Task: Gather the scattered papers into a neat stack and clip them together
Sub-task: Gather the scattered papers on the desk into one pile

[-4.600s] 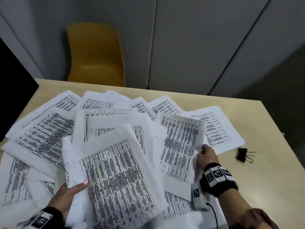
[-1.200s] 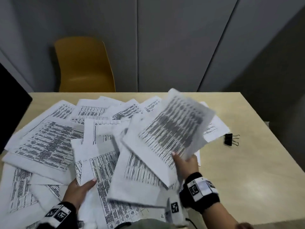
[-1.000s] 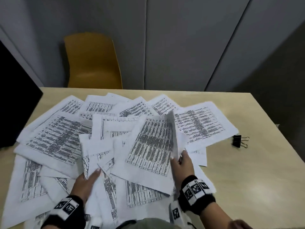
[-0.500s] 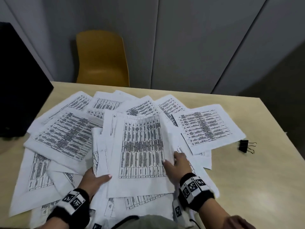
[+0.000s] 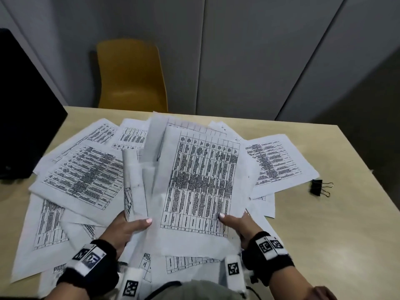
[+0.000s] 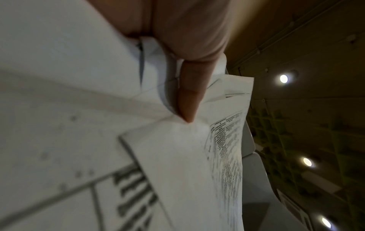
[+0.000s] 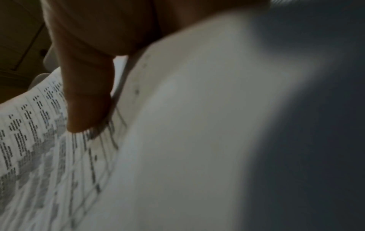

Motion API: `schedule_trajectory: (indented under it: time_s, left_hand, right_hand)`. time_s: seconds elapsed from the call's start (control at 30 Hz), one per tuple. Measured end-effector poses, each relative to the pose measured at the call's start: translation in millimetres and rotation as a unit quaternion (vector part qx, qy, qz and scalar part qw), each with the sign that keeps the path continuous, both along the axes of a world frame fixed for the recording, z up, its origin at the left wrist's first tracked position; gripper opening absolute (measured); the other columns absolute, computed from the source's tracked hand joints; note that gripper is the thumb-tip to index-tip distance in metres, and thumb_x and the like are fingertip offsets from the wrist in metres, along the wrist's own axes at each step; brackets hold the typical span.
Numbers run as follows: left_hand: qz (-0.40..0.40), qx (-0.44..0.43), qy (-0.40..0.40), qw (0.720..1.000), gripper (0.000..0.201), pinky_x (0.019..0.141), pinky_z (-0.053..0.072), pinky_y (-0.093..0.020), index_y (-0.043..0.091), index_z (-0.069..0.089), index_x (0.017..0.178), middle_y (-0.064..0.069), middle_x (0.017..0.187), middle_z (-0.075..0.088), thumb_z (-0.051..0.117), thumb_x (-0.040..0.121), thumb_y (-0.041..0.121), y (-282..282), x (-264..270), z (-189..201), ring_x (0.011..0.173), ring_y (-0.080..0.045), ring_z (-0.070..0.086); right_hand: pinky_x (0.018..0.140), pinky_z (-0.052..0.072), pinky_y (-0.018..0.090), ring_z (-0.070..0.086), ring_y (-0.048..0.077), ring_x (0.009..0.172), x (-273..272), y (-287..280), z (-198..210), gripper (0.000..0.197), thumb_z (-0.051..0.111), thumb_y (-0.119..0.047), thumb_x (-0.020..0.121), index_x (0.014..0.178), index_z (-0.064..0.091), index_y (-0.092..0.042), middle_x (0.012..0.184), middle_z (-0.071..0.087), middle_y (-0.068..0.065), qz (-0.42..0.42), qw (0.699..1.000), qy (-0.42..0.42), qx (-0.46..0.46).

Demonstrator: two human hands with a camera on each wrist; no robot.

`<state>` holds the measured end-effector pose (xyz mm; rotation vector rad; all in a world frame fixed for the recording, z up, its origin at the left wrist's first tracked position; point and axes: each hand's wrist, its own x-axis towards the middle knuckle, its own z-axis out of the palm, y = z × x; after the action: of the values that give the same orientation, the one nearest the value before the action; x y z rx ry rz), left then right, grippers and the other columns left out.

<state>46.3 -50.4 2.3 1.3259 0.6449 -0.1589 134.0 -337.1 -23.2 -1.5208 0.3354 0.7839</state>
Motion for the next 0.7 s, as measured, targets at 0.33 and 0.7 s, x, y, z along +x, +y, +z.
schedule_trajectory:
  time_s: [0.33,0.7]
  left_hand:
    - [0.073,0.144,-0.032,0.986,0.031,0.087,0.044,-0.030,0.013,0.056,0.114,-0.006,0.104,0.065,0.061,0.085,0.005,1,2,-1,0.094,-0.015,0.060]
    - [-0.232,0.499,0.277,0.788,0.066,0.113,-0.008,-0.058,0.042,-0.016,0.143,-0.008,0.153,-0.030,0.018,0.091,0.062,48,-12,-31,0.141,-0.036,-0.024]
  right_hand:
    - [0.070,0.057,0.047,0.061,0.029,0.064,-3,-6,-5,0.045,0.080,-0.010,0.060,0.094,0.053,-0.001,0.072,0.061,0.018,-0.075,0.994,0.006,-0.084]
    - [0.058,0.050,0.036,0.057,0.036,0.056,12,-27,-14,0.070,0.086,-0.029,0.058,0.107,0.057,0.012,0.072,0.064,0.025,-0.103,0.988,0.110,-0.037]
